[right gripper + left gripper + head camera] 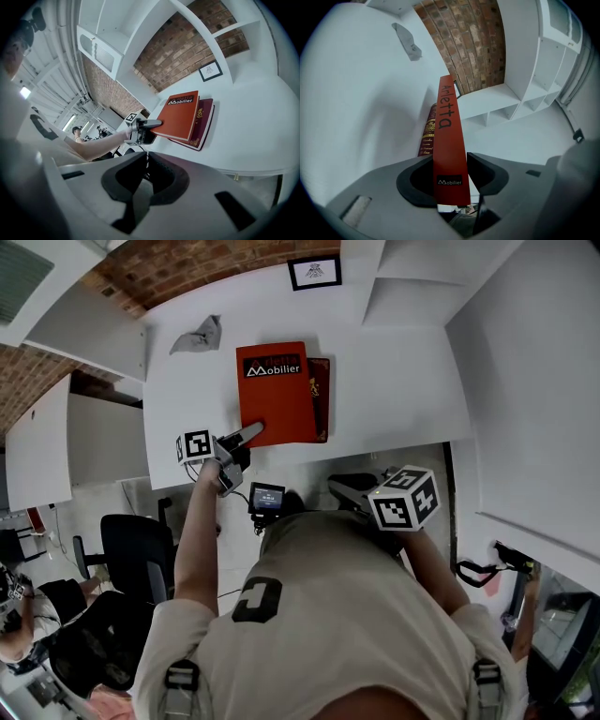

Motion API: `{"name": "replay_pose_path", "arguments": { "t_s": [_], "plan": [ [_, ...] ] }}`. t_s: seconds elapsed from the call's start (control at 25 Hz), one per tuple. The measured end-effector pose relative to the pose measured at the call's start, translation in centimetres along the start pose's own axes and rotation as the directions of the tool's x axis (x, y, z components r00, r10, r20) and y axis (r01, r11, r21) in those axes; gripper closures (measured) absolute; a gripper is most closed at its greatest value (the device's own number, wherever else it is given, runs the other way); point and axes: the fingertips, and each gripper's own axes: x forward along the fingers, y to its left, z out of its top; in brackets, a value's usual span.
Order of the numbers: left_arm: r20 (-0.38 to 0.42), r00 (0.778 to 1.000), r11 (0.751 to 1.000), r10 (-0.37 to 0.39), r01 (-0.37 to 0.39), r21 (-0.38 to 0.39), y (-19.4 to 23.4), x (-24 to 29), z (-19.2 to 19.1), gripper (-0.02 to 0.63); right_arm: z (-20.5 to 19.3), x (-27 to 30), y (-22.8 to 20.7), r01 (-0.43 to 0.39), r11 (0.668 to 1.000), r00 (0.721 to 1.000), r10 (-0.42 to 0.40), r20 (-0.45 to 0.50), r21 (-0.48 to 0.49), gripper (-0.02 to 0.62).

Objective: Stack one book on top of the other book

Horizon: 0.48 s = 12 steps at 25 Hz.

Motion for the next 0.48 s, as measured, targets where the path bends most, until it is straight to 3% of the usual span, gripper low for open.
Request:
{"name": "replay_pose_path", "arguments": {
  "t_s": [0.16,0.28,0.48],
  "plan": [
    [-0.022,0.992,0.988,0.128,-0.125,0.089,1.2,0.5,0.4,0.371,0.1,-0.7,-0.5,-0.007,1.000,1.000,0.007,0.009,0.012,0.585],
    [-0.044,0.967,0.948,0.249,-0.234,0.217,2.1,0.7,0.6,0.331,0.2,-0.9,-0.8,-0.012,1.000,1.000,0.012,0.012,0.018,0.586],
    [-0.068,0.954,0.909,0.294,-0.257,0.327,1.8,1.0,0.8,0.320,0.3,-0.9,-1.0,-0.006,1.000,1.000,0.006,0.007,0.016,0.584]
  ]
}}
